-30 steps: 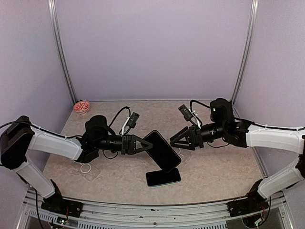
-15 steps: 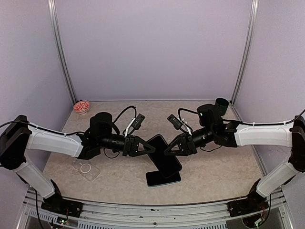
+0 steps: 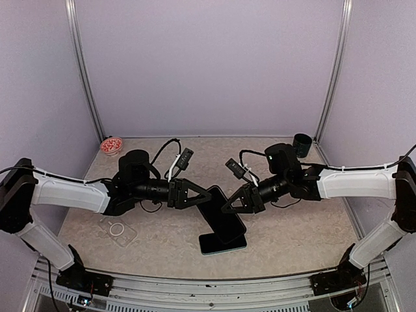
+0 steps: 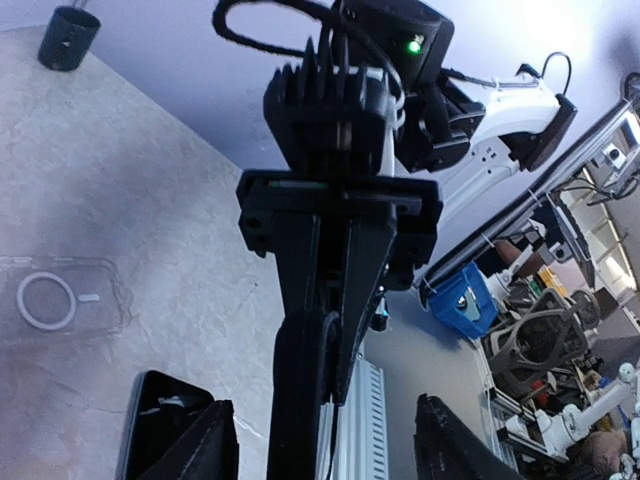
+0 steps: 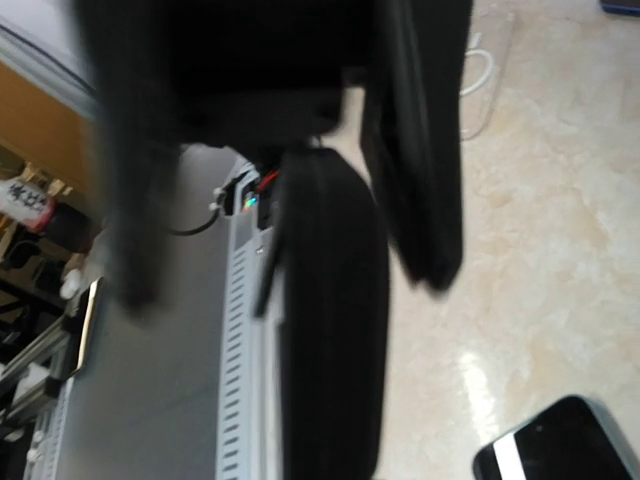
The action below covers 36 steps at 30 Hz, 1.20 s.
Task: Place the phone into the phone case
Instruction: Pass from the left arm to the right
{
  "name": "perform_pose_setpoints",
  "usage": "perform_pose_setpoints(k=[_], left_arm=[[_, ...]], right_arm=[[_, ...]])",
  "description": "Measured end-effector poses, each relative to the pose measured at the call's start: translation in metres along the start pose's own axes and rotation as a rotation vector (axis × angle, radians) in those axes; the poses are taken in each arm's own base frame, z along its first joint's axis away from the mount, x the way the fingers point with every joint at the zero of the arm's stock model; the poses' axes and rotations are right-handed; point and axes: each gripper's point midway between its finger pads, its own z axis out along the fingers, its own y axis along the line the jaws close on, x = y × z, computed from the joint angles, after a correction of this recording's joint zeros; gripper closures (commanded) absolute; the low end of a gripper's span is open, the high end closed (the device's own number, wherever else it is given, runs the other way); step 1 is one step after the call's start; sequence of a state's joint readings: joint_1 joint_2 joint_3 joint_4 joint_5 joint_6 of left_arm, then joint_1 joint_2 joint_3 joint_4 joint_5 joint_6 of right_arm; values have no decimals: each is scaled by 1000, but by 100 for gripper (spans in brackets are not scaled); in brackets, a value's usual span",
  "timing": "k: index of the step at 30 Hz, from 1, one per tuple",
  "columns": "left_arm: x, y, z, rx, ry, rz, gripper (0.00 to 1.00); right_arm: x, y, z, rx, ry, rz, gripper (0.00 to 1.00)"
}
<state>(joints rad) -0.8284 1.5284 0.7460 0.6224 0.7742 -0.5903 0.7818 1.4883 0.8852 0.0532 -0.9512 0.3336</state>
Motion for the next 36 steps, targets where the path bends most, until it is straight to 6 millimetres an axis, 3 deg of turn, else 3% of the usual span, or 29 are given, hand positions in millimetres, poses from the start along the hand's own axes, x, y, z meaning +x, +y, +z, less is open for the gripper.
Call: perform_pose_setpoints(k=[4,11,17,21,28,32,34,36], left_arm=[[-24,0,-18,-39,-106,10,3],[-48,6,-58,-138,-274,0,1],[-52,12,-70,-186,-331,-24,1],[-48,14,-65,-181,-329,-44,1],[-23,23,-33,-172,-248,-98,1],[-23,26,-17,-158,-230,-108,2],[-28,25,-11,-147,-231,-103,8],[-33,23,-5,-133,-236,-97,20]], right_arm=[[-4,-7,0,46,-15,23,100],[-17,-14,-6,90,-53,66,100],[-26,-21,-10,125,-94,114,100],[-43,-18,-13,117,-163,122,100],[-66,-6,-24,100,-295,114,100],[-74,-1,-27,75,-337,120,100],[-76,1,-27,66,-346,128,100],[-77,1,-28,63,-353,131,100]])
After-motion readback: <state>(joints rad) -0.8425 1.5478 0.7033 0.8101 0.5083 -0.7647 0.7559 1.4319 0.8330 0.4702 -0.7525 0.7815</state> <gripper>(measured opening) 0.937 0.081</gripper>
